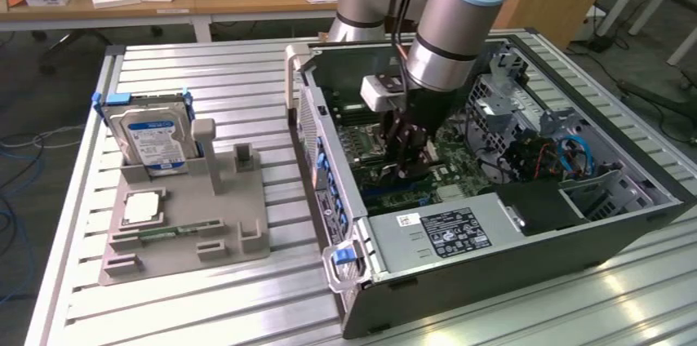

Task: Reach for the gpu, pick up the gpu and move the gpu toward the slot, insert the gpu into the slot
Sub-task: 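Insert the gpu into the slot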

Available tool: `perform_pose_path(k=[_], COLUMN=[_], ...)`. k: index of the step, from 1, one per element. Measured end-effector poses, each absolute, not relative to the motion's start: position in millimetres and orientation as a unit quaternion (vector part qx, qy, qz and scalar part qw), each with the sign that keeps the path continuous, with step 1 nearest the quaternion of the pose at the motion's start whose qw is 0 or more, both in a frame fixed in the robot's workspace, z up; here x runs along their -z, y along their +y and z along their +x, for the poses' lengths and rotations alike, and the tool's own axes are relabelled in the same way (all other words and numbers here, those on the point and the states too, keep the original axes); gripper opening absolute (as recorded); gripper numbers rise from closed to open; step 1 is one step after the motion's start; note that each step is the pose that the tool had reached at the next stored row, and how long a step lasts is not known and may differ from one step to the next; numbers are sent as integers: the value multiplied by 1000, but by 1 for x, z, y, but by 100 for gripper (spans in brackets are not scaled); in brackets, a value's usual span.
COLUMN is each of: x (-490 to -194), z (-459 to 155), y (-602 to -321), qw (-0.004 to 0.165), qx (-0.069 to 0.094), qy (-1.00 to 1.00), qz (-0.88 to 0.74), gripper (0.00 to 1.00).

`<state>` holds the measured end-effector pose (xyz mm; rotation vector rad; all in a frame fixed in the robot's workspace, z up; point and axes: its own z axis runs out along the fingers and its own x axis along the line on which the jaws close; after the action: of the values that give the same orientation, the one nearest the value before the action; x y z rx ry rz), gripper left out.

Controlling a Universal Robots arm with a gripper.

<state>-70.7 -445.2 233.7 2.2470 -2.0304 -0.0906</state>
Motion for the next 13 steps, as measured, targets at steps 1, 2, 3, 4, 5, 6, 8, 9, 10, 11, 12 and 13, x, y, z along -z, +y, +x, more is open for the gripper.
perform_pose_path(k=[1,2,3,4,5,6,8,9,10,11,12,13], x=[-234,-234,-234,-234,-234,-234,-234,-234,-234,-234,-234,-234], z=[-71,-72,-72,-73,-73,-73,-73,-73,-73,-73,-73,-74], y=[-445,-445,-445,-445,-445,-445,-445,-445,-445,-445,-445,-445], qw=[56,56,55,55,55,55,55,55,55,56,56,56], qx=[30,30,29,29,29,29,29,29,29,29,29,29], qy=[-669,-669,-669,-669,-668,-668,-668,-668,-668,-668,-668,-668], qz=[741,741,741,741,741,741,741,741,741,741,741,741], gripper=[40,39,33,33,33,30,30,30,30,30,30,30])
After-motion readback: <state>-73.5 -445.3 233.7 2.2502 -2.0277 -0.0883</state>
